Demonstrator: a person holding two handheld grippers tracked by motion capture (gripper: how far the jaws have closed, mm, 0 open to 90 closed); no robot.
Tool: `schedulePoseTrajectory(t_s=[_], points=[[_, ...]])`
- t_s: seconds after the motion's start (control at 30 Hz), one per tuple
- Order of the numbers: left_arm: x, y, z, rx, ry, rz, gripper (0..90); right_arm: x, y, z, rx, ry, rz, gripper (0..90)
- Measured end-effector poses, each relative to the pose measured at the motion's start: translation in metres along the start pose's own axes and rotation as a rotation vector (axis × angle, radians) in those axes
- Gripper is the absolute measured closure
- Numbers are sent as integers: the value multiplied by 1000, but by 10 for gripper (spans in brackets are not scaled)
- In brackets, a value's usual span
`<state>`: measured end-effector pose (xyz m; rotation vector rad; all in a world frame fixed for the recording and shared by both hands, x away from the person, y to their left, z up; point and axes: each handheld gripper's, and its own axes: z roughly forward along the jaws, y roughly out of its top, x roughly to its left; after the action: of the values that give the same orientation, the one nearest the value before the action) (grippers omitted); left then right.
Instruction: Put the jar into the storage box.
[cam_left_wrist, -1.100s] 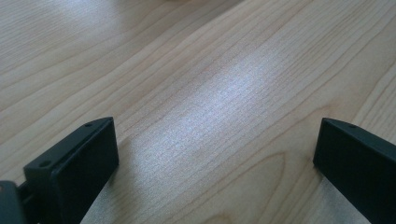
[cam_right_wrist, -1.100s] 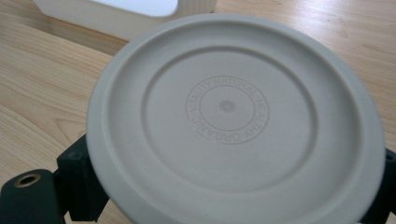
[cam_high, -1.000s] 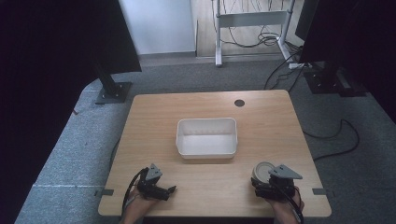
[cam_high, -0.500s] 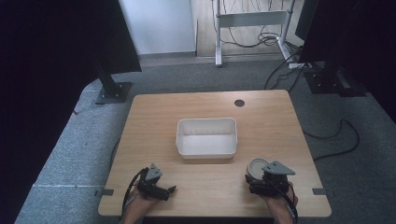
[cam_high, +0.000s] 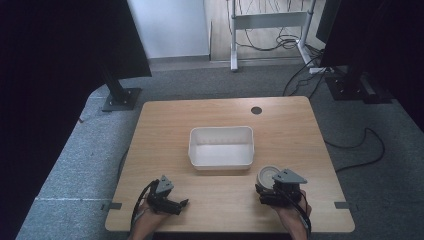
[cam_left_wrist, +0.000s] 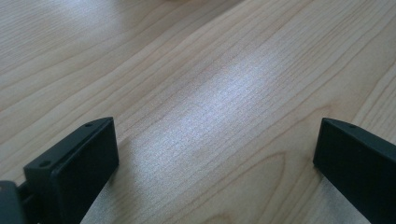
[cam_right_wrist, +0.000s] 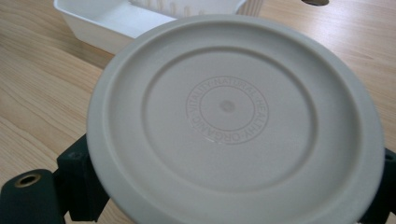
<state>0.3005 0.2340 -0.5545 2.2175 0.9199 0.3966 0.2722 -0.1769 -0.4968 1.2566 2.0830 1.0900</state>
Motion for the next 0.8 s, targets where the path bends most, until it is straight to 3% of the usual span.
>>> schedulePoseTrajectory(t_s=[0.53, 0.8], points=[[0, 0, 0, 0, 0, 1, 0, 14, 15, 14, -9, 24, -23, 90], [0, 0, 0, 0, 0, 0, 0, 16, 22, 24, -15, 32, -8, 90]])
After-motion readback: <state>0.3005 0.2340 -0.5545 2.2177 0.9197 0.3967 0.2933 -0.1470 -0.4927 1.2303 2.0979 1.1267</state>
